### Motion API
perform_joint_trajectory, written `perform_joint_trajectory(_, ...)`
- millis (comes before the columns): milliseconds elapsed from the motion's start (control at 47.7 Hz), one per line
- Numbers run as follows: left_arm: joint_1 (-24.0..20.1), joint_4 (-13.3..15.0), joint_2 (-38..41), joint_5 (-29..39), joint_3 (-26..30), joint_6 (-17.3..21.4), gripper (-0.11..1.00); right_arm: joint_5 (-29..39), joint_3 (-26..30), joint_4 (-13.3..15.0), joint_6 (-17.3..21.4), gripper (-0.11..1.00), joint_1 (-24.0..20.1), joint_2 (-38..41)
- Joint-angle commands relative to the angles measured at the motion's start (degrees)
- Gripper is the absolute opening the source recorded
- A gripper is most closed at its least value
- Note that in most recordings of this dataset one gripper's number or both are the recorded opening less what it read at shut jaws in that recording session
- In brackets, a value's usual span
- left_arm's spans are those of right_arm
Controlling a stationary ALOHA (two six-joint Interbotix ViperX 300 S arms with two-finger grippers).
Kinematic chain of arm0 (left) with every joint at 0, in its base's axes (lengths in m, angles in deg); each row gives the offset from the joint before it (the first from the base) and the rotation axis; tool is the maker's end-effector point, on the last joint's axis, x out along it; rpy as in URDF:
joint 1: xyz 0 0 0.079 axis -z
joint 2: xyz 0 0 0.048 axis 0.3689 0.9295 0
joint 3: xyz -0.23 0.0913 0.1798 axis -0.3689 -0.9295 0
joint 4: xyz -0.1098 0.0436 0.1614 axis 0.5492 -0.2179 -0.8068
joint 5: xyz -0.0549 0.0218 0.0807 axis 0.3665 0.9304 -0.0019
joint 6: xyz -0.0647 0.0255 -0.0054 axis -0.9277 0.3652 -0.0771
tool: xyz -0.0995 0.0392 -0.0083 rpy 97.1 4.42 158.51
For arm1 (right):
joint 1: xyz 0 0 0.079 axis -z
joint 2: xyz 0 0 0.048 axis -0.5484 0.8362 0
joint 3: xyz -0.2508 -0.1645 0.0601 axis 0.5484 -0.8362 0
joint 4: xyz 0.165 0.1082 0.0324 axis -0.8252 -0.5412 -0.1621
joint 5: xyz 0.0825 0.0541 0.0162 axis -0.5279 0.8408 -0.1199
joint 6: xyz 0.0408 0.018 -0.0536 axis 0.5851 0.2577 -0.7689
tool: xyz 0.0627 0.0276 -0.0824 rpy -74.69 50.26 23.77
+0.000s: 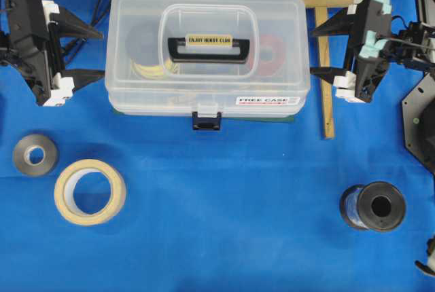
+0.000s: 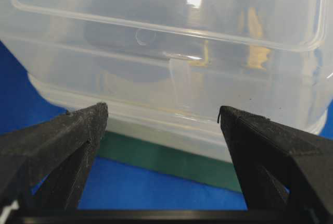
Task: Open the tool box with both arms.
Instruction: 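Grip the lid edges with both grippers and lift the lid upward, then swing the lid back away from the front with both grippers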
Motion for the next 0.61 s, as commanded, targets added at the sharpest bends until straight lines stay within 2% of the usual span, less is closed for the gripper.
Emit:
perform_joint_trajectory(0, -0.97, 0.18, -1.23, -0.97, 3.43, -0.09, 0.88, -1.67, 4.31, -0.18, 0.18, 0.8, -0.53, -2.02)
perform_joint_trajectory(210, -3.69, 0.18, -2.72, -1.49, 3.43, -0.09, 0.88, -1.05, 4.31, -0.18, 0.18, 0.8, -0.35, -4.83)
perform_joint_trajectory(587, -3.87, 0.18, -4.83, -1.67, 3.43, -0.18, 0.88, 0.62, 4.31, -0.26, 0.18, 0.8, 0.09, -8.26)
